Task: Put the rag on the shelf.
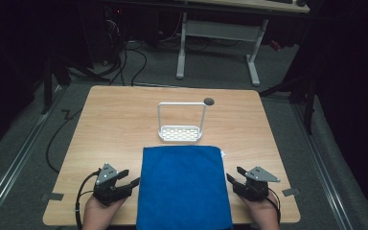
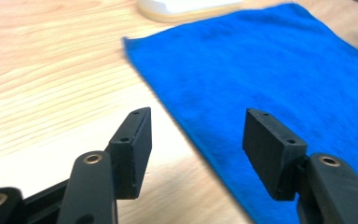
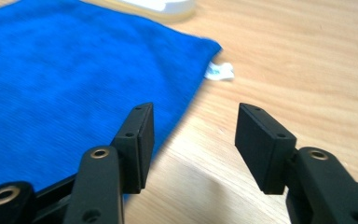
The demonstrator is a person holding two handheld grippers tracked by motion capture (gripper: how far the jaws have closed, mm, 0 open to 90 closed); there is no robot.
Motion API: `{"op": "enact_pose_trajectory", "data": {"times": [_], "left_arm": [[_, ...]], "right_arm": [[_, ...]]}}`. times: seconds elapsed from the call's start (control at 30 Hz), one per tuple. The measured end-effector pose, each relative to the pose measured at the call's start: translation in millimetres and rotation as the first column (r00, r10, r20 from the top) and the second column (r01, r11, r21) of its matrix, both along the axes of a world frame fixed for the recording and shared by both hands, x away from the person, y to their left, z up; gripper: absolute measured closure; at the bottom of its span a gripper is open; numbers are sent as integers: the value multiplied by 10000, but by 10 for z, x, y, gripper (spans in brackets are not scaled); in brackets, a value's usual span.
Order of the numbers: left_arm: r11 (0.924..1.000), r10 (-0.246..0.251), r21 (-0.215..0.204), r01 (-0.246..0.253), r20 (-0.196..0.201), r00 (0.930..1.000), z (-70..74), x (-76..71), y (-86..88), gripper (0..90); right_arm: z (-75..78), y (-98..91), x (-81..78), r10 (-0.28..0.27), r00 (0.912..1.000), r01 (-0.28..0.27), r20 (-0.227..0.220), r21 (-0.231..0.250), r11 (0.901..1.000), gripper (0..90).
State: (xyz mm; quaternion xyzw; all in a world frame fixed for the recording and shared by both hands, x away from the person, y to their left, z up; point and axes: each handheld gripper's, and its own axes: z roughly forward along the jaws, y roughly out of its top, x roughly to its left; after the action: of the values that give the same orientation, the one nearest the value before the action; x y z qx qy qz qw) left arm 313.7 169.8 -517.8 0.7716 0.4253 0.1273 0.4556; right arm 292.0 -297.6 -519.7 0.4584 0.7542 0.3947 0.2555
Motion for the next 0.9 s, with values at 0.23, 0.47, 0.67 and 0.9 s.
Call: {"op": "enact_pose_trajectory", "data": {"times": [0.23,0.47,0.67,0.9], "left_arm": [[9983,-62,574,51,195,9998,-21,32,-76,408],[9985,9,550,-19,193,9998,-22,14,-51,406],[9980,17,624,-37,329,9995,-35,16,-56,408],[9981,46,607,-76,490,9988,-31,23,-36,395]], "right_arm": [[-2,-56,21,33,9999,-33,134,-27,10000,465],[-25,-63,26,63,9999,-62,-118,104,9999,448],[24,-69,36,-54,9999,55,104,-129,9999,398],[36,-57,59,-136,9997,139,-180,146,9998,294]]}}
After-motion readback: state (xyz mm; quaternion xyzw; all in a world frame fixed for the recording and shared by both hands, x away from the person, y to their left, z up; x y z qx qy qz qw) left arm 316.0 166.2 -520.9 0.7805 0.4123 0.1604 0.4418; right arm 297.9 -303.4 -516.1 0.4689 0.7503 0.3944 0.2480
